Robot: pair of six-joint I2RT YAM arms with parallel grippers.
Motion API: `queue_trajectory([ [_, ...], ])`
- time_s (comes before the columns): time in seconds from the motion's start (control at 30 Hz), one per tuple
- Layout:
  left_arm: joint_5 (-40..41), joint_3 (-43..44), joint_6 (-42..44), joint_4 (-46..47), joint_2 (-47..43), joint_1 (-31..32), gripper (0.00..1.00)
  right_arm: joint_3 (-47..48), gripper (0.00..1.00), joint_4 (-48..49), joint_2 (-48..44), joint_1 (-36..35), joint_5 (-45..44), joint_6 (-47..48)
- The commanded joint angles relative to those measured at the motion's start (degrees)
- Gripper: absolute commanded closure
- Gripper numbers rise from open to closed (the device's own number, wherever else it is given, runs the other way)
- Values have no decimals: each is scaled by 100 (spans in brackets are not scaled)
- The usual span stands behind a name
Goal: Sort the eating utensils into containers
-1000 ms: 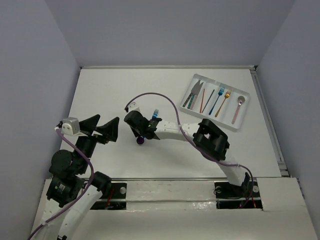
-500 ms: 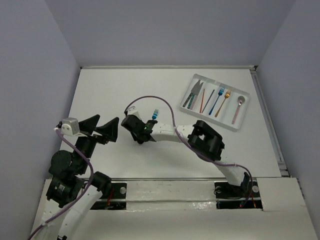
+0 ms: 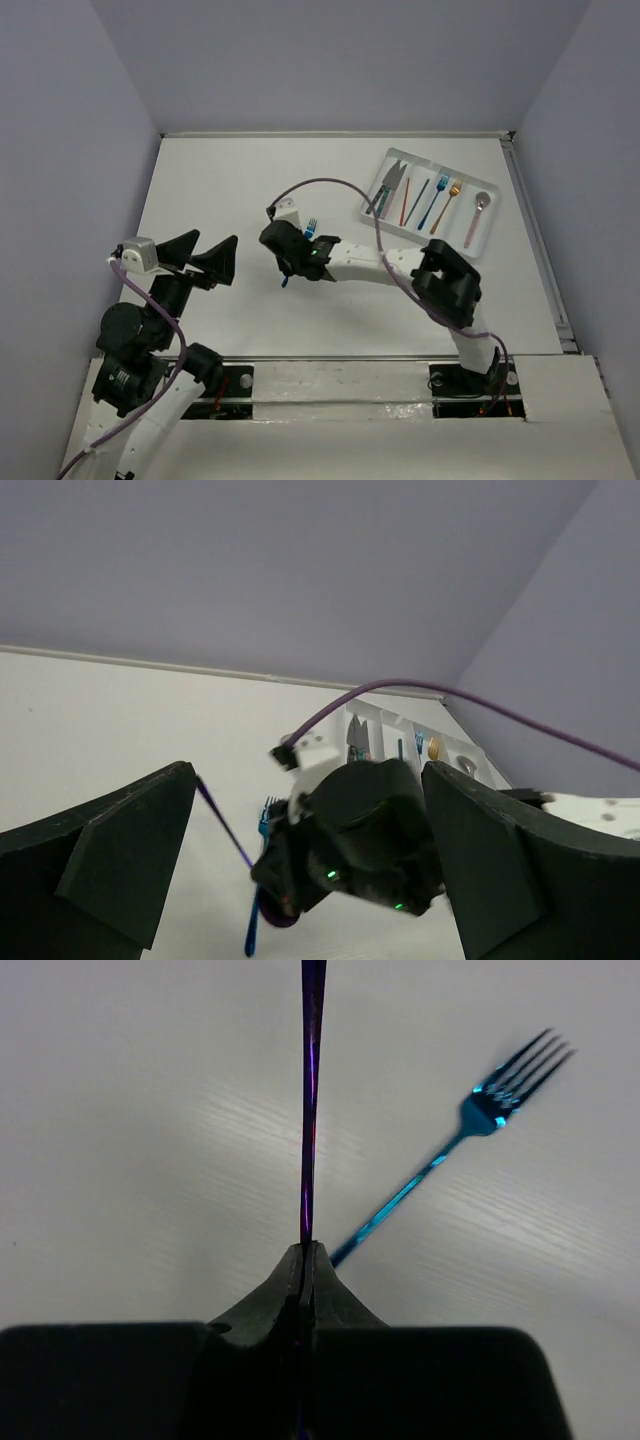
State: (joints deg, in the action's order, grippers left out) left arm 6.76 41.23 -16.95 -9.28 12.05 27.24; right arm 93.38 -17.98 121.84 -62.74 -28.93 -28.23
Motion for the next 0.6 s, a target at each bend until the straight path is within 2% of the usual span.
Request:
queue_trajectory([
  [0.0,-96,43,8,260,-151,-26,1,-1179,100,1015,-1977,762,-482,-148],
  [0.13,-167,25,16,286,-186,27,1,-2603,100,1208,-3243,1895,-508,-271],
  [0.17,-167,16,16,278,-195,27,1,-2867,100,1235,-3463,2515,-474,-262],
  [0.23,-184,16,25,277,-212,79,1,-3472,100,1200,-4024,3186,-351,-262],
  [0.27,-193,16,25,286,-221,79,1,-3667,100,1296,-4184,3824,-289,-193],
  [0.33,-210,16,34,295,-230,79,1,-4045,100,1411,-4457,4460,8,-52],
  [0.47,-219,16,43,295,-230,132,1,-4214,100,1552,-4363,5672,510,194],
  [0.57,-228,8,43,304,-212,132,1,-4249,100,1735,-4160,6297,861,370],
])
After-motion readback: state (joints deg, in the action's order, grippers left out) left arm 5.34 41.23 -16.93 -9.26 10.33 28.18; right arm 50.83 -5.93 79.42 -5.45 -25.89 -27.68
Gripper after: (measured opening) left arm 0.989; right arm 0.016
